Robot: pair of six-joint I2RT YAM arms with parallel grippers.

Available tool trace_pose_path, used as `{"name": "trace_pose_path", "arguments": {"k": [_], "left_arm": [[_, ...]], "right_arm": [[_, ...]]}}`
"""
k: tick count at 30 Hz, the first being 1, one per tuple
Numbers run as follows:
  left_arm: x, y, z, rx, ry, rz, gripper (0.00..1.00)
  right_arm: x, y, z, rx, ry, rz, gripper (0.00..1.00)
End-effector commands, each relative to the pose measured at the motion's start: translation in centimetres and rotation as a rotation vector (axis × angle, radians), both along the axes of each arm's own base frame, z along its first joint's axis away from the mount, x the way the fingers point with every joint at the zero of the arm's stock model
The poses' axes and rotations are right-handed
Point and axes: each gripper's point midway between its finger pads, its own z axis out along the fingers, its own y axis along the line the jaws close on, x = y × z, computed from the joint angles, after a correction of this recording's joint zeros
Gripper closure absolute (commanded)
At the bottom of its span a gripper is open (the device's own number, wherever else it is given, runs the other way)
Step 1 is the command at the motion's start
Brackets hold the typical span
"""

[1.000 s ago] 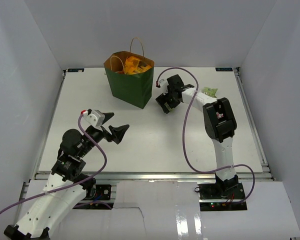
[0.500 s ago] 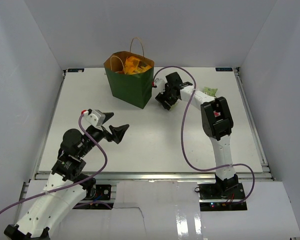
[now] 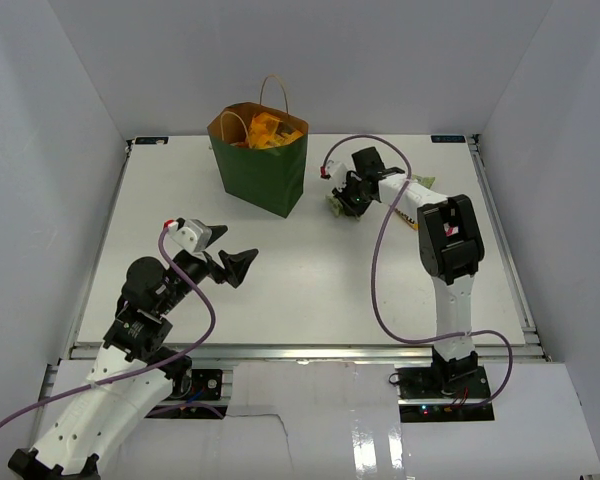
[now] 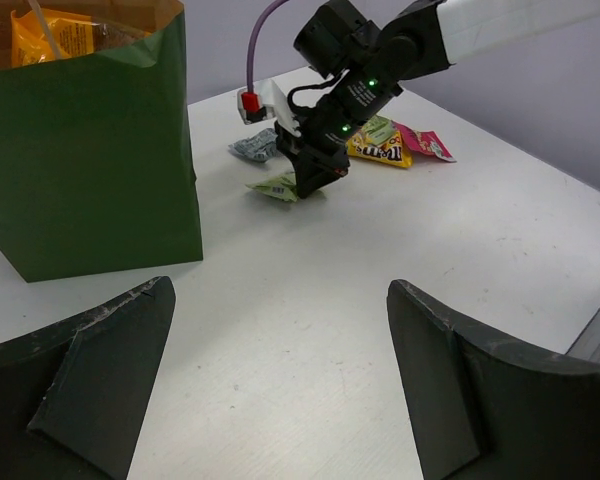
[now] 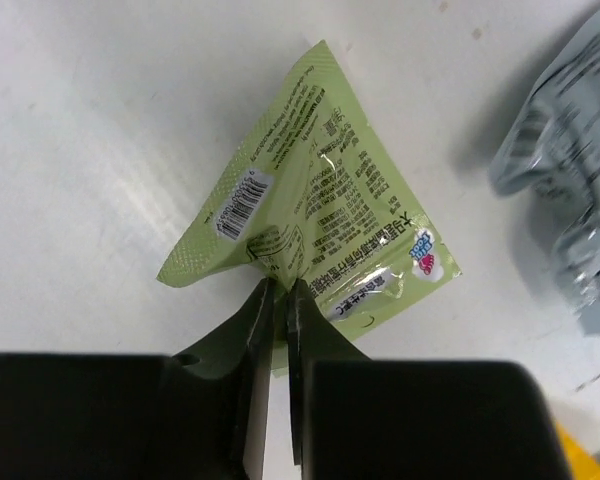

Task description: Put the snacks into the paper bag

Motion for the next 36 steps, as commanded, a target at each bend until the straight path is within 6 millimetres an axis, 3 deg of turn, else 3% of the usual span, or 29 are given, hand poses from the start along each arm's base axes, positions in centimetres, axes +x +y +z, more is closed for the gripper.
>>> {"name": "trace_pose_path", "arguments": {"k": [1, 2, 3, 5, 6, 8, 14, 15, 17, 18, 20, 21, 24, 25, 26, 27, 28, 32, 36], "left_arm": [[0.0, 0.2, 0.0, 0.010, -0.007, 0.010, 0.02], [0.0, 0.2, 0.0, 0.011, -0.007, 0.010, 0.02], [0.1, 0.2, -0.1, 0.013, -0.007, 0.010, 0.02], [0.0, 0.3, 0.0, 0.012, -0.012, 0.011, 0.02], [0.0, 0.3, 0.0, 0.012, -0.012, 0.013, 0.02], [0.0, 0.3, 0.0, 0.012, -0.011, 0.016, 0.02], [0.0, 0.6, 0.2, 0.010, -0.023, 0.030, 0.02], [0.0, 0.7, 0.3, 0.009, -0.028, 0.035, 0.02], [-0.1, 0.9, 0.4, 0.008, -0.038, 0.043, 0.02], [0.0, 1.1, 0.5, 0.006, -0.040, 0.052, 0.02], [0.1, 1.2, 0.4, 0.009, -0.040, 0.063, 0.02], [0.2, 1.3, 0.4, 0.010, -0.039, 0.066, 0.02], [0.4, 1.4, 0.1, 0.017, -0.033, 0.078, 0.02], [0.5, 1.5, 0.0, 0.018, -0.030, 0.085, 0.02], [0.6, 1.5, 0.0, 0.020, -0.032, 0.088, 0.02], [0.7, 1.5, -0.3, 0.026, -0.025, 0.089, 0.02], [0.8, 1.5, -0.3, 0.029, -0.023, 0.092, 0.02], [1.1, 1.7, -0.6, 0.035, -0.016, 0.106, 0.02], [1.2, 1.6, -0.8, 0.041, -0.011, 0.106, 0.02]], "right_arm": [[-2.7, 0.6, 2.4, 0.066, 0.022, 0.047, 0.92], [-2.9, 0.6, 3.2, 0.081, 0.014, 0.052, 0.92], [-3.2, 1.0, 5.3, 0.113, -0.018, 0.065, 0.92], [-4.0, 1.2, 6.6, 0.146, -0.031, 0.074, 0.92], [-4.4, 1.6, 8.7, 0.183, -0.062, 0.090, 0.92], [-5.1, 1.7, 9.9, 0.218, -0.072, 0.093, 0.92], [-6.7, 3.1, 17.1, 0.372, -0.181, 0.135, 0.92], [-6.9, 3.5, 19.7, 0.413, -0.218, 0.157, 0.92], [-6.9, 4.3, 22.4, 0.455, -0.249, 0.175, 0.92], [-6.9, 5.3, 25.1, 0.483, -0.272, 0.197, 0.92], [-6.6, 6.7, 26.6, 0.502, -0.271, 0.220, 0.92], [-6.6, 7.8, 29.4, 0.535, -0.299, 0.243, 0.92], [-5.6, 10.5, 30.8, 0.565, -0.292, 0.268, 0.92], [-5.3, 11.1, 34.0, 0.600, -0.341, 0.273, 0.92], [-4.1, 12.1, 33.1, 0.600, -0.322, 0.269, 0.92], [-3.8, 13.0, 33.9, 0.609, -0.340, 0.268, 0.92], [-3.4, 13.7, 36.3, 0.648, -0.392, 0.271, 0.92], [-0.7, 16.0, 35.2, 0.664, -0.444, 0.210, 0.92], [2.0, 16.8, 34.3, 0.635, -0.517, 0.128, 0.92]]}}
